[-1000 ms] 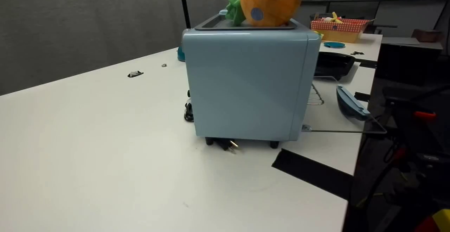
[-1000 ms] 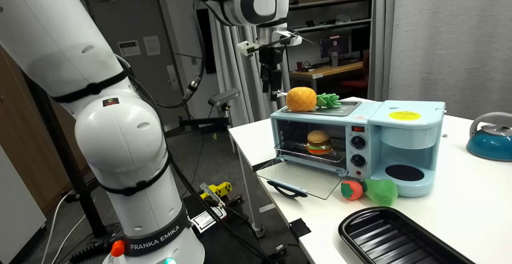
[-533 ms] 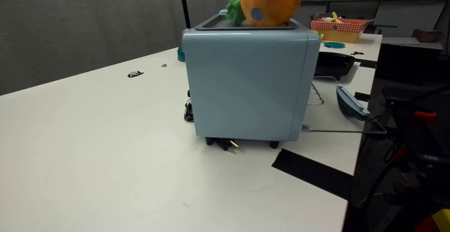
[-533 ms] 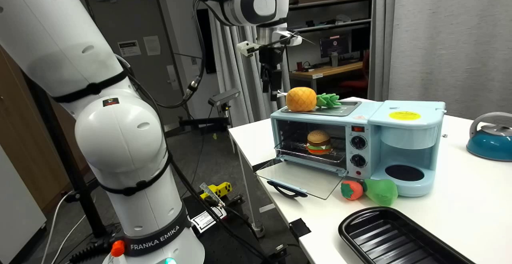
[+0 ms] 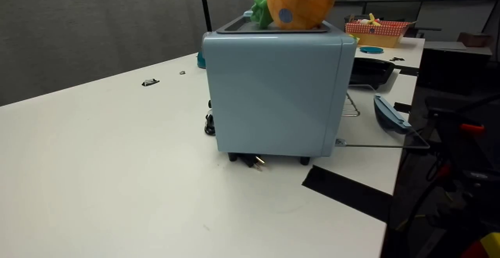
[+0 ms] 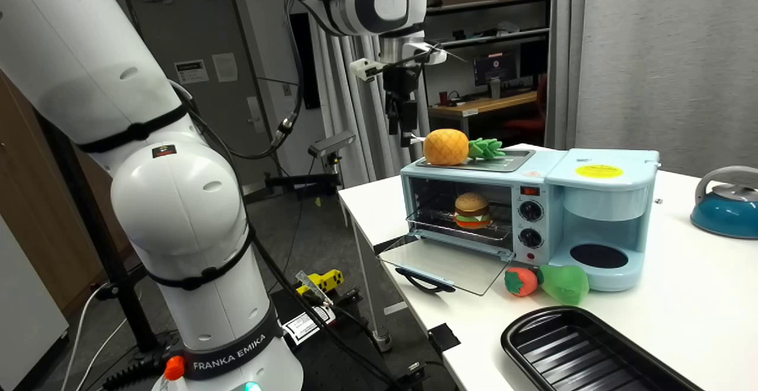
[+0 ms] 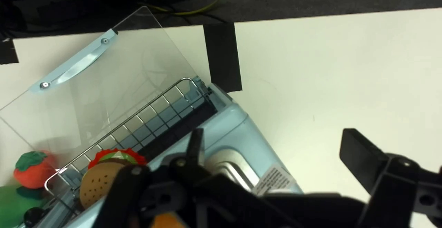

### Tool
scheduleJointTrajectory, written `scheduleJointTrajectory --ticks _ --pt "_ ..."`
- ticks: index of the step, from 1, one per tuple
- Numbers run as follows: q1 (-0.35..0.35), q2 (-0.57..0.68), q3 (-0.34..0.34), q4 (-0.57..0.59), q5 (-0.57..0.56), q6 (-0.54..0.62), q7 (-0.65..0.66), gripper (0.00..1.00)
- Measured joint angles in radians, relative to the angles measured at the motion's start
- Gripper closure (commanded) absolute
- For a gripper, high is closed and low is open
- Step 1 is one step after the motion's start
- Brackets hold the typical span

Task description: Press the button atop the oven, flip the switch on the front of the oven, push in the oven rack, flip the switch again, and then close the oven door

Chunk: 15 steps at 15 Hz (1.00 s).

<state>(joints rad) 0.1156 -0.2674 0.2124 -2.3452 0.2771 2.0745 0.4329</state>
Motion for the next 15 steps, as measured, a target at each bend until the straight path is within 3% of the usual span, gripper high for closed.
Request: scheduleJointTrajectory --ticks 7,15 --pt "0.000 -0.069 -0.002 0.052 -0.001 -0.005 -0.005 0.00" --pt "-0.025 -0.059 -0.044 0.198 -0.035 0.006 -0.005 0.00"
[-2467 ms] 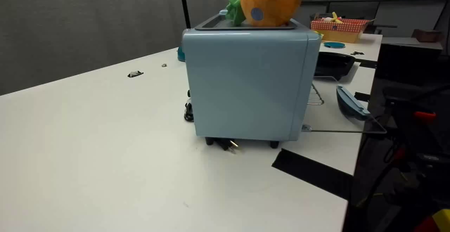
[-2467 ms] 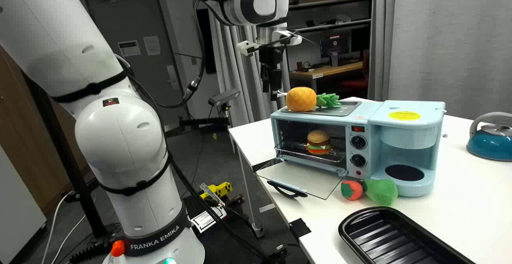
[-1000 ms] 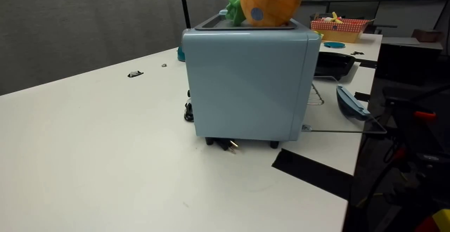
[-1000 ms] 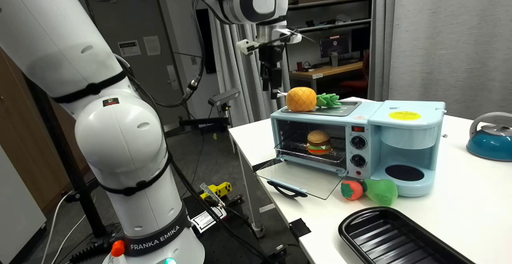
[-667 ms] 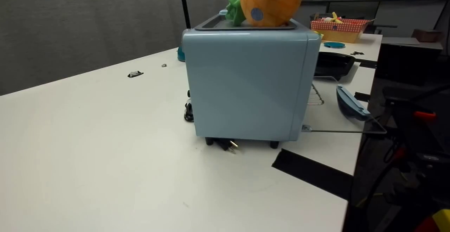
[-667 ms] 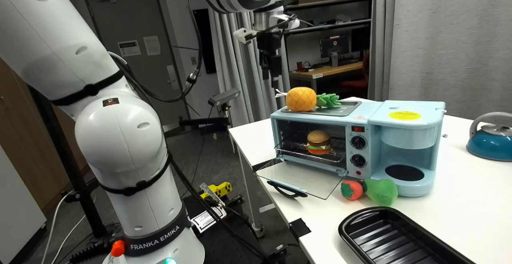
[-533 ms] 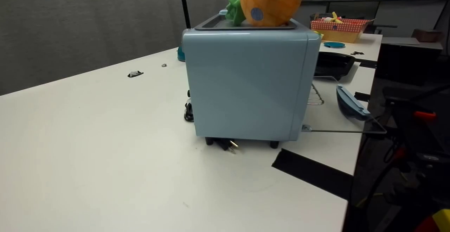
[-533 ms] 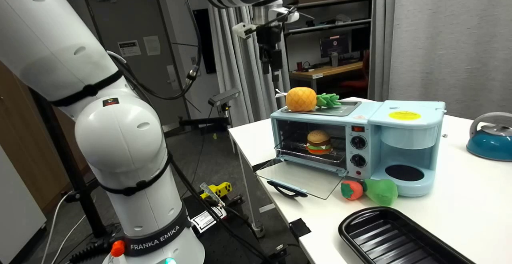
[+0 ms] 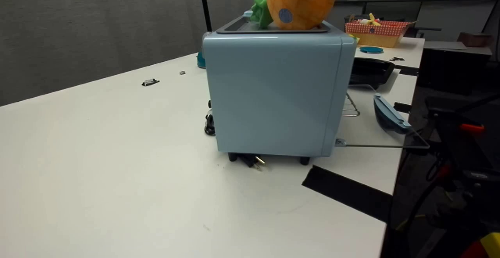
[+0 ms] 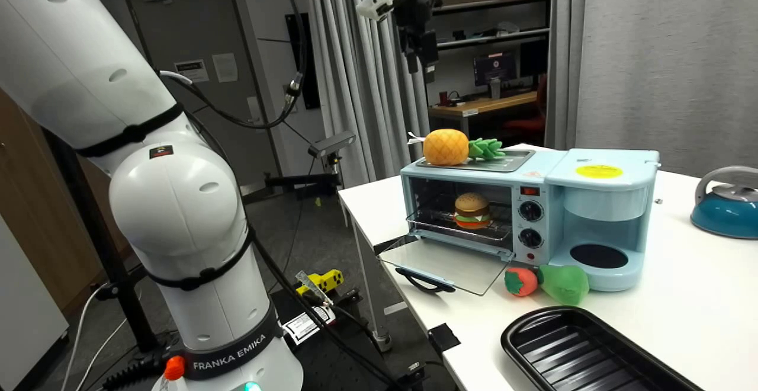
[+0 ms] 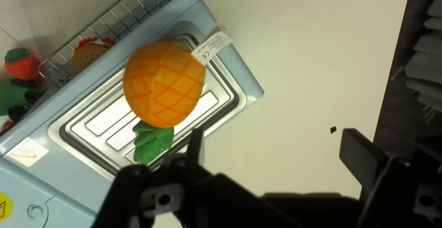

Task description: Press the button atop the oven, flip the switch on the front of the oven, push in the oven rack, flip the switch again, and then close the oven door

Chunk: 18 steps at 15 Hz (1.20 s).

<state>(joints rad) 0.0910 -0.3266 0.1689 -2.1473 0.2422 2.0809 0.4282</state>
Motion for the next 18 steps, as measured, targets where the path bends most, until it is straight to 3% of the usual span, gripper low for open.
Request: scheduleJointTrajectory --ticks 18 --pt "-0.071 0.307 -0.121 0.345 -0.140 0.010 -0.008 0.00"
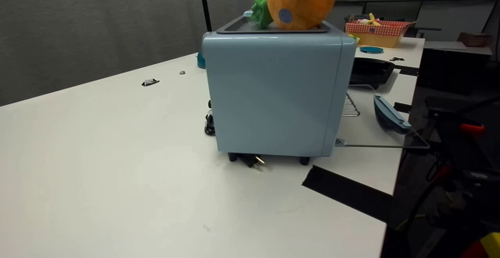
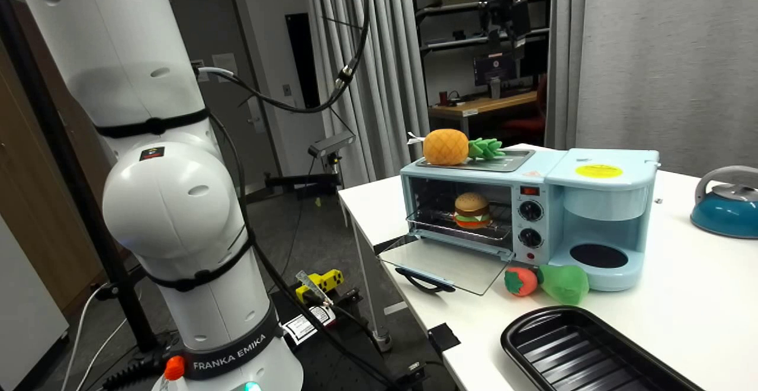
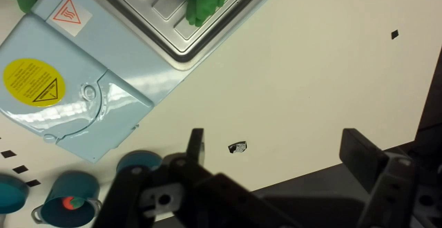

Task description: Press the button atop the oven, flip the switch on the front of the oven, push in the oven rack, flip the switch again, and then close the oven door

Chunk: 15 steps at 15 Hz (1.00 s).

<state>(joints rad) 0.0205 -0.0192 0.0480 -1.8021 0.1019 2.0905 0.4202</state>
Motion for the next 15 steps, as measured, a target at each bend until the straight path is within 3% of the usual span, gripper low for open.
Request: scheduleJointTrajectory --ticks 15 --pt "-0.001 0.027 -0.013 0.016 -0.003 -0.023 -0.020 0.00"
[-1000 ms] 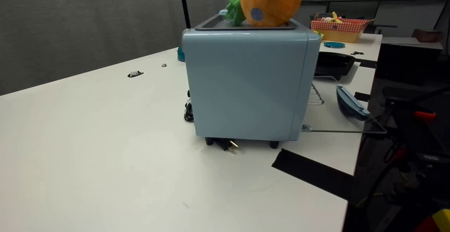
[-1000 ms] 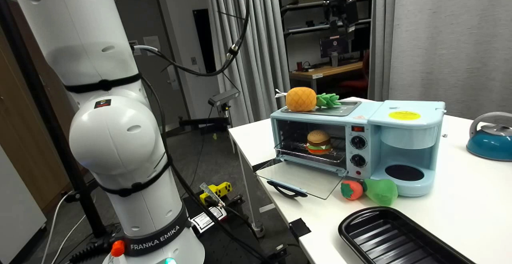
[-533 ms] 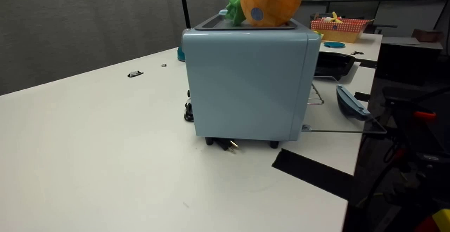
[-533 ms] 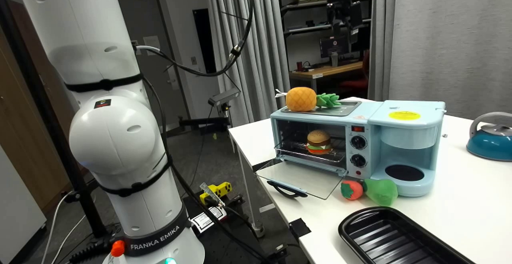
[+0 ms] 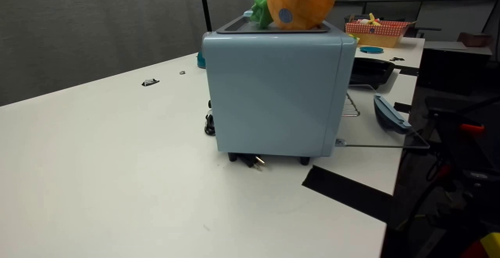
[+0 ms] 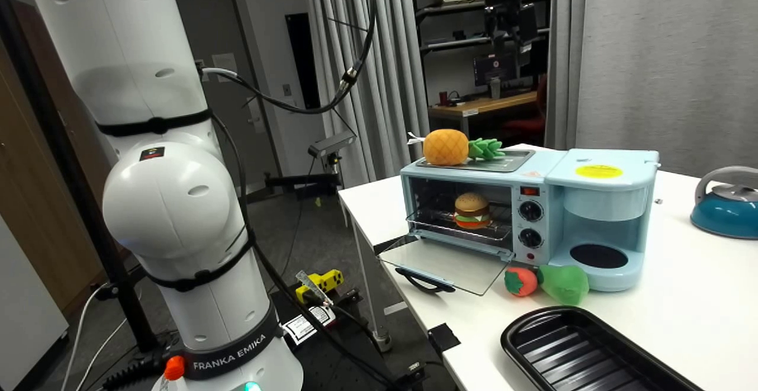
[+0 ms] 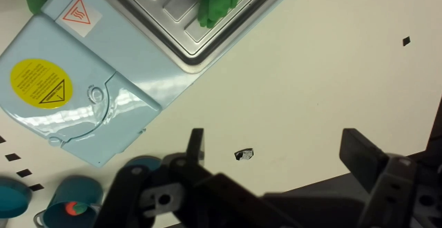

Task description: Press the button atop the oven, flip the switch on the front of the oven, push in the oven rack, flip the switch again, and then close the oven door

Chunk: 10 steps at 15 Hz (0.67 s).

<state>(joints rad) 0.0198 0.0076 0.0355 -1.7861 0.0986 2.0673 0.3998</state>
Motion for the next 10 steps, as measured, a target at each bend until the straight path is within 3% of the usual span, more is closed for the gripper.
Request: scheduleJointTrajectory --ticks 10 --pt "-0.018 0.046 -0.058 -0.007 -0.073 -0.006 -0.029 0.00"
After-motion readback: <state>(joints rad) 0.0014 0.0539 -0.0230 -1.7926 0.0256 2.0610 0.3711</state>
